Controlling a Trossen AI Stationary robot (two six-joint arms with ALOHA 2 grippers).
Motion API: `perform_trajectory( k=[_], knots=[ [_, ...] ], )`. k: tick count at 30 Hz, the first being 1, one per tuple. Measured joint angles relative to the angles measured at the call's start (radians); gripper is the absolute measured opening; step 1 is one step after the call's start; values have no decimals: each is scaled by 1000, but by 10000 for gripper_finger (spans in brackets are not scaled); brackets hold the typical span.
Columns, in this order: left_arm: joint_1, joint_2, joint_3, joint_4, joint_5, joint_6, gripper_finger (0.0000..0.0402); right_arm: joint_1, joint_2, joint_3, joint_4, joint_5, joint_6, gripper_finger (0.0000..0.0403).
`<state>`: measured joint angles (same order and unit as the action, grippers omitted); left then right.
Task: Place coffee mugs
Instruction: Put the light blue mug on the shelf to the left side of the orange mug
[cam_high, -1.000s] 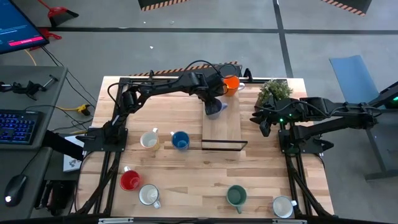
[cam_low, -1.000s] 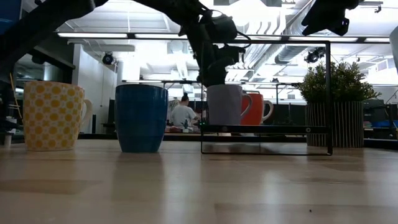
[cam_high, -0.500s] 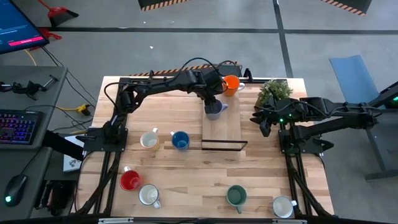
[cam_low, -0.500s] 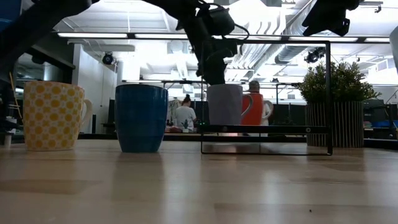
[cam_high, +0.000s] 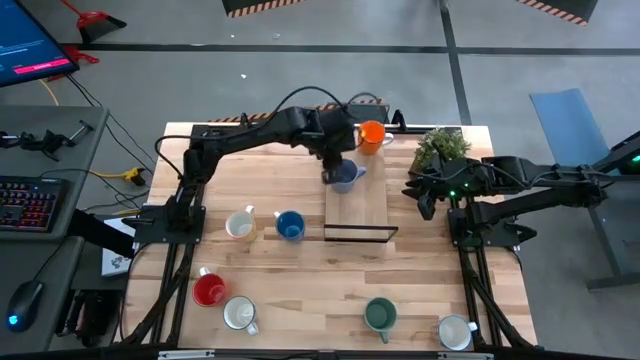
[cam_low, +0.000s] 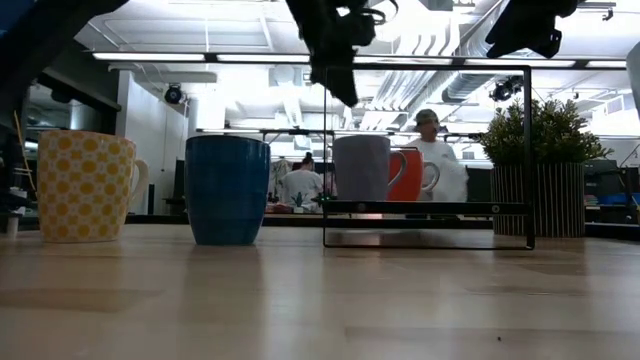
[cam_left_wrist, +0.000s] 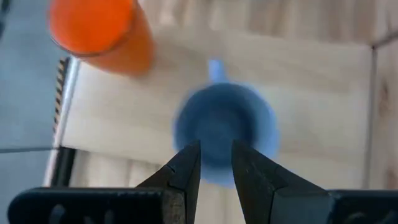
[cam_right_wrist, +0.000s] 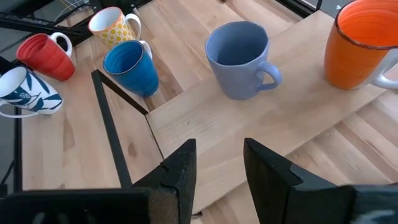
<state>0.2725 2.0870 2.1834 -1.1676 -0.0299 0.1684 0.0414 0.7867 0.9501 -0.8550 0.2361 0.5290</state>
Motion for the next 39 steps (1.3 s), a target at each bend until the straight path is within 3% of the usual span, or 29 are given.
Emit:
perform_trajectory(
  k=[8,13,17,21,26,31,39],
  knots=[
    [-61,-62,2,-413,-5,10,81,0,102,0,213,-30,-196,114],
    [-71,-150,-56,-406,18,24,81,-13,239,1,329,-56,-340,114],
    [-71,-264,-191,-401,21,27,81,-48,315,0,342,-56,-381,114],
    [-56,-415,-374,-375,21,12,81,-98,335,0,376,-77,-412,114],
    [-50,-594,-640,-192,21,-66,81,-151,342,0,430,-185,-442,114],
    [-43,-718,-835,-43,6,-95,81,-166,428,0,479,-277,-457,114],
    [-27,-762,-906,16,-6,-131,81,-201,582,0,673,-372,-493,114]
  ],
)
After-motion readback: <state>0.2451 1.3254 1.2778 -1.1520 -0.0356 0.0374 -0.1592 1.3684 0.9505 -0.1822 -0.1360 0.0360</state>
